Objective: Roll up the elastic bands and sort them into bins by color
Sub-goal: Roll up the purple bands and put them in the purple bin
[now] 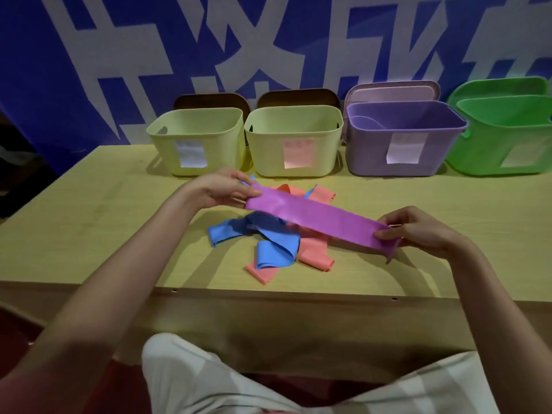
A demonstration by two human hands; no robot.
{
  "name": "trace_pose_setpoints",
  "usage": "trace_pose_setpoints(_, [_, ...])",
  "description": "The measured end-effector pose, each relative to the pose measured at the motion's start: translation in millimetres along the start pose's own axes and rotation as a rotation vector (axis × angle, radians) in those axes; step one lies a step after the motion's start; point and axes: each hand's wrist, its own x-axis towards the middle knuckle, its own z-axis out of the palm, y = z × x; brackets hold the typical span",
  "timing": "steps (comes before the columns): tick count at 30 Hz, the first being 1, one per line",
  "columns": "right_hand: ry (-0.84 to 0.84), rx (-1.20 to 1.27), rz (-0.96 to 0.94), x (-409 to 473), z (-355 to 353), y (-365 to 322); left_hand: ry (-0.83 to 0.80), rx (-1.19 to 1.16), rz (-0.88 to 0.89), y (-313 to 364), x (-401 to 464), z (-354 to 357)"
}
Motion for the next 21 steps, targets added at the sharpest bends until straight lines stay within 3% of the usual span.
trace_pose_setpoints(5, [-0.004,0.085,0.023,-14,-5,5,0.406,0.038,0.271,31,38,36])
trace_pose_setpoints(9, [0.086,0.134,0.075,-25,-8,10,0.533,0.197,0.461,62,77,78])
trace_pose_setpoints(15, [0.215,0.139,0.105,-36,-6,11,0.516,0.553,0.583,103,120,136])
trace_pose_setpoints(21, [0.316,0.130,0.107,-32,10,9,0.455,0.693,0.561,99,152,173])
